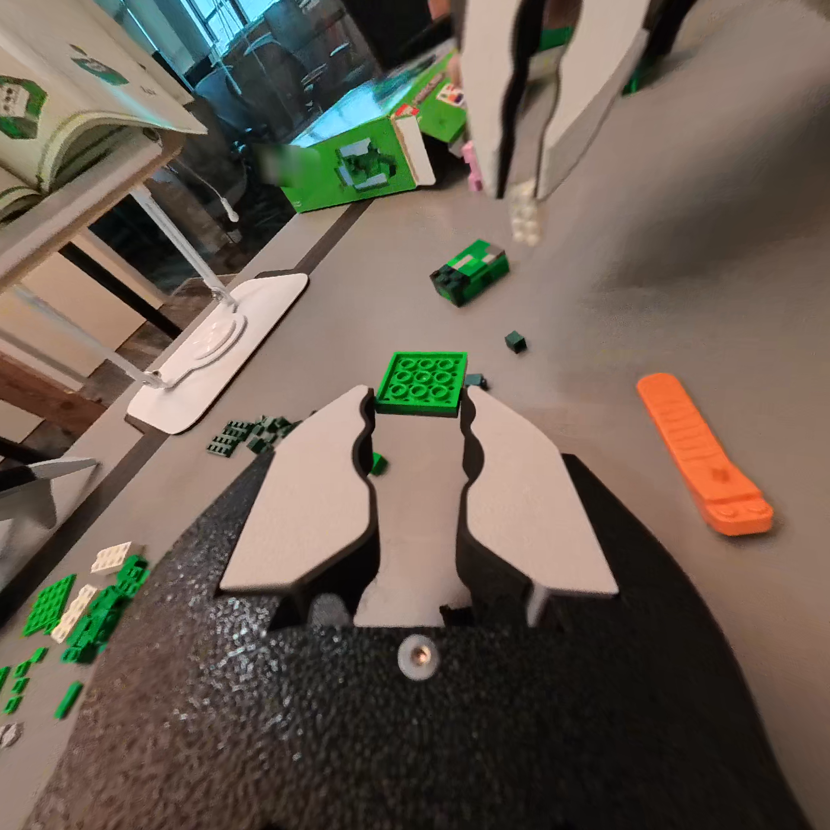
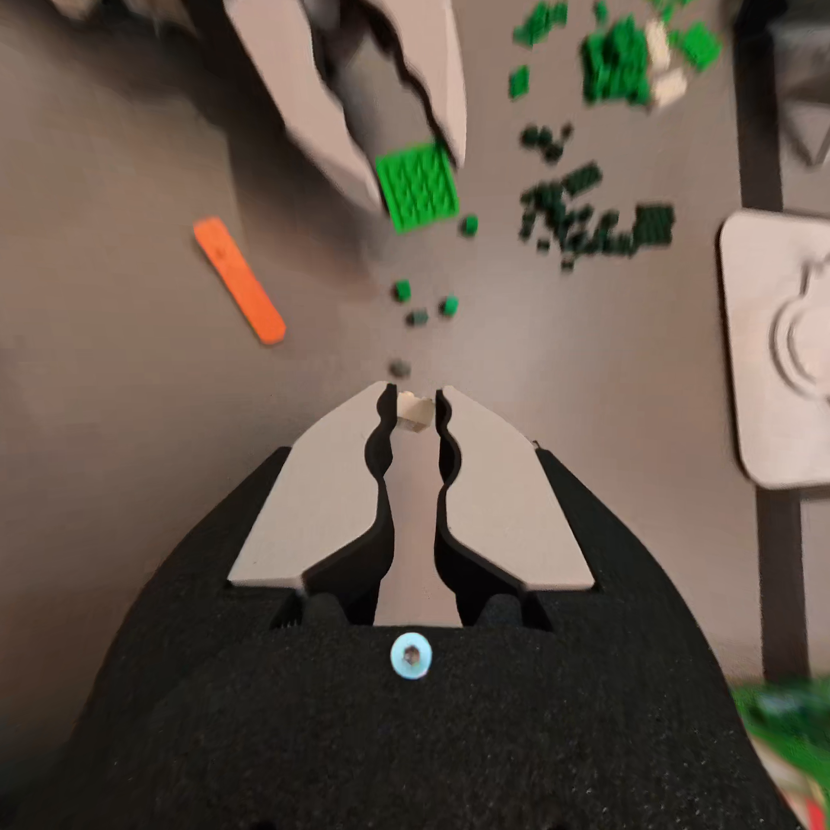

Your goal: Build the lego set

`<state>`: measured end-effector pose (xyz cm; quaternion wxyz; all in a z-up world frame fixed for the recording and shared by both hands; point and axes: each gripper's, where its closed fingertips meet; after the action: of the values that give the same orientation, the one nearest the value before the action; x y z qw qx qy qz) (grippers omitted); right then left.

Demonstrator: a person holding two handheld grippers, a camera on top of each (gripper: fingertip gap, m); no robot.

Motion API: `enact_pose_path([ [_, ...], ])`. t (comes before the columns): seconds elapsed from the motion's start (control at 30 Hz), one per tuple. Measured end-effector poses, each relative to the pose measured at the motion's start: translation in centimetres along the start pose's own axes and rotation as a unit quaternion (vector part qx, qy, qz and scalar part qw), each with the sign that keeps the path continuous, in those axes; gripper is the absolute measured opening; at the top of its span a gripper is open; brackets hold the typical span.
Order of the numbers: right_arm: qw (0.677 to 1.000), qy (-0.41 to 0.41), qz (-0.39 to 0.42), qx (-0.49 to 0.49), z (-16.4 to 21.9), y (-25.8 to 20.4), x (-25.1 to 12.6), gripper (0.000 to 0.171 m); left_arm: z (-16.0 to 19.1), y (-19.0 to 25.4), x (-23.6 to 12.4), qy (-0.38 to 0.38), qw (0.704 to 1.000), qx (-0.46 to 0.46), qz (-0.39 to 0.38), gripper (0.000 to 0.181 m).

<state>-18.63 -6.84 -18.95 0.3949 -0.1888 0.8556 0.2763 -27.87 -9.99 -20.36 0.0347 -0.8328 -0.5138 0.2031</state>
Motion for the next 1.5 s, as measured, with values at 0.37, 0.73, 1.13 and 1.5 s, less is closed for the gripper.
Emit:
enact_pose_path([
  [0.37,0.966,-0.244,-0.086,-0.020,8.7,-5.8,-0.5,0.016,0.0,2.0,0.5,-0.005,0.999,0.007,0.033,0.036],
  [0.73,0.986,-0.157,-0.004,0.049,8.4,-2.0,0.8,0.038,0.2,1.9,0.5,-0.007,0.999,0.004,0.035,0.036],
  [1.13,0.981,-0.017,0.036,0.189,9.8,-1.5,-0.5,0.040,0.2,2.2,0.5,-0.006,0.999,0.006,0.041,0.036],
  [1.5,0.961,0.045,0.119,0.247,9.4,-5.1,-2.4,0.049,0.1,2.5,0.6,-0.003,0.999,0.003,0.051,0.036],
])
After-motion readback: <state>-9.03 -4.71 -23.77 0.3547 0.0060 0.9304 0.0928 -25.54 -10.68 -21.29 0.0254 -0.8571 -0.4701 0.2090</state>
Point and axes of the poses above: each gripper's, where its closed fingertips meet, x out along the fingers, z out of its underside, y = z × x across the jaws, and after that the axes turned 10 degrees about -x, right-handed
